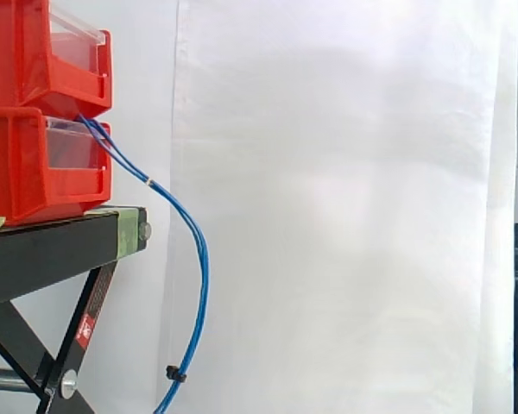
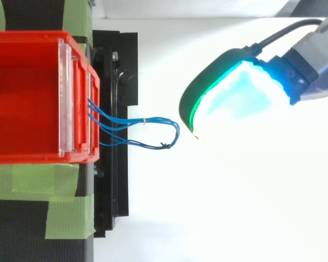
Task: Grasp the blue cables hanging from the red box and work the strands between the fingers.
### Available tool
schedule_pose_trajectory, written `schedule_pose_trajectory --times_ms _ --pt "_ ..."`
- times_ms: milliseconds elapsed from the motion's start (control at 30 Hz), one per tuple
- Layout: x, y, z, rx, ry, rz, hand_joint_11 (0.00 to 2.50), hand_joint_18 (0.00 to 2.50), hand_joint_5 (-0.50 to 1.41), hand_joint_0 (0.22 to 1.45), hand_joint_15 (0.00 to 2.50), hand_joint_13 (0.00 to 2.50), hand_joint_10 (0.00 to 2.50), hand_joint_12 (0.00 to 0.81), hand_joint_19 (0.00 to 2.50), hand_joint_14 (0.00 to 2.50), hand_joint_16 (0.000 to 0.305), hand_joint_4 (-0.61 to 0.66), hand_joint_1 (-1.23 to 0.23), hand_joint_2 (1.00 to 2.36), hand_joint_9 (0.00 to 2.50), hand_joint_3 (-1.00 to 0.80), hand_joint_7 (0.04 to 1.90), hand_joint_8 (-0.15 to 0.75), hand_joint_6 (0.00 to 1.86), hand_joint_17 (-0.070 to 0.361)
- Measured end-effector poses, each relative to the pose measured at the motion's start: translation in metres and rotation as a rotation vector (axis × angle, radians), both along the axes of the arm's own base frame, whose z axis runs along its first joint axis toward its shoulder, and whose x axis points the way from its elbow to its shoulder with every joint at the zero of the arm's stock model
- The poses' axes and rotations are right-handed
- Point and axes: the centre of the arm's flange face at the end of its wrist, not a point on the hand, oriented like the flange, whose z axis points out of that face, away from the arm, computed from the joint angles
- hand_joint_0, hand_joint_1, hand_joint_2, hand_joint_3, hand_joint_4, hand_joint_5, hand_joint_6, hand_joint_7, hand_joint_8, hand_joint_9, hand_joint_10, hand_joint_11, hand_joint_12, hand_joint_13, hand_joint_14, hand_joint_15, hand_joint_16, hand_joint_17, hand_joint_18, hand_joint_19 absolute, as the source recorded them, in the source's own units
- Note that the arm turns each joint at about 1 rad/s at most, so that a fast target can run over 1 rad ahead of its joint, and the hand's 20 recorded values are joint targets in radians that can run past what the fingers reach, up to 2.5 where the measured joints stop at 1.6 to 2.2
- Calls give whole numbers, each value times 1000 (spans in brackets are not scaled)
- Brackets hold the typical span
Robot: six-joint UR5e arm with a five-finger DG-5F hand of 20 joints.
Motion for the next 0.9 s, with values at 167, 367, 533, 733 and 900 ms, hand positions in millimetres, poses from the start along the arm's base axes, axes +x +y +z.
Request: schedule_pose_trajectory --times_ms 167,367,533,733,900 --pt "0 -1 0 -1 0 -9 347 0 -366 728 242 0 6 382 147 5 74 169 -467 1000 169 -1000 737 363 6 167" --pt "-1 -3 -1 -2 11 -30 347 0 -366 729 250 0 6 384 135 5 74 170 -467 1000 170 -1000 736 363 6 165" --pt "-2 -4 -2 -4 23 -34 349 0 -366 729 248 0 5 384 132 5 74 170 -467 1000 174 -1000 738 363 6 166" --pt "-2 -3 -3 -5 25 -33 308 0 -368 720 245 0 5 384 112 5 73 168 -465 1000 152 -1000 731 361 6 165" --pt "-3 -3 -4 -15 34 -32 272 0 -377 700 248 0 5 389 102 5 74 164 -445 1000 127 -1000 725 360 7 167"
